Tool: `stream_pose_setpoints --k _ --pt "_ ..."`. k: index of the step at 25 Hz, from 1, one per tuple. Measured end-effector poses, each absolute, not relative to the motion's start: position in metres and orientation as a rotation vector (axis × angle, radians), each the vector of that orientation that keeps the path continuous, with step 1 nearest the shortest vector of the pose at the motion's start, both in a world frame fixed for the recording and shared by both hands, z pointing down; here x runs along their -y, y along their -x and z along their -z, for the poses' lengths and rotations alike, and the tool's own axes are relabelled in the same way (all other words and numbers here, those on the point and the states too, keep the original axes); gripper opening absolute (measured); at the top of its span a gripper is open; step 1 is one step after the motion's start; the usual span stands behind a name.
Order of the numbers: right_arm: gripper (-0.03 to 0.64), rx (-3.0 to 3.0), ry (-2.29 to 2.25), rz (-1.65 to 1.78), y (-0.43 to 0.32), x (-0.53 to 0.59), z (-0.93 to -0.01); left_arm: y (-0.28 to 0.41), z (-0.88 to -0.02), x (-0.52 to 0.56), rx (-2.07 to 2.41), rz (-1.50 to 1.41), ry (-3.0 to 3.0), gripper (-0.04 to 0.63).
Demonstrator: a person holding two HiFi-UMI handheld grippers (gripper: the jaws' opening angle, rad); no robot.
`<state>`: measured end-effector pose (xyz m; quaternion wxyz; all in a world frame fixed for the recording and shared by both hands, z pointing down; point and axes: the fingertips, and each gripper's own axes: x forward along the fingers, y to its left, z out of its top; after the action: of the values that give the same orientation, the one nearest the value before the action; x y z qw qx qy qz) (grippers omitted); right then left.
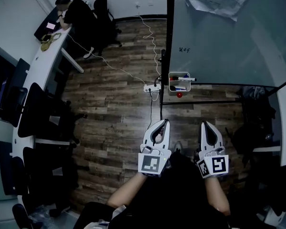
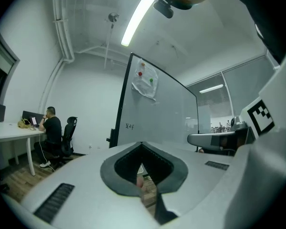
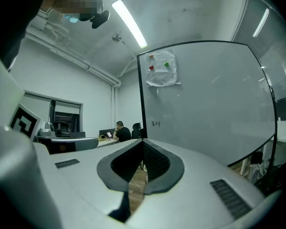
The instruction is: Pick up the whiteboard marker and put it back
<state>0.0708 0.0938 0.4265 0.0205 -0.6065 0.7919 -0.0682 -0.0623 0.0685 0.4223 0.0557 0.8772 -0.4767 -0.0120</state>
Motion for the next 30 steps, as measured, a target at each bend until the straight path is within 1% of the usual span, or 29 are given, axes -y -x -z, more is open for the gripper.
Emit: stream_pose_setpoints --k 9,16,24,30 --pt "0.012 -2.507 1.813 0.23 -0.104 -0.032 -0.434 0.024 -0.424 -0.01 1.515 0.021 -2.658 0.009" --pt "0.012 -2.559 1.753 0.257 -0.124 0.008 -0.444 0.002 -0.442 0.023 1.544 -0.049 -2.609 0.009" --pt "0.012 -2.619 1.666 0.301 -0.136 0.036 -0.456 -0.019 -0.44 0.039 1.59 -0.059 -2.57 0.009" --pt "0.012 -2.634 1.647 0.344 -0.137 0.056 -0.47 -0.02 -0.435 0.051 1.618 -0.047 -2.571 0.009"
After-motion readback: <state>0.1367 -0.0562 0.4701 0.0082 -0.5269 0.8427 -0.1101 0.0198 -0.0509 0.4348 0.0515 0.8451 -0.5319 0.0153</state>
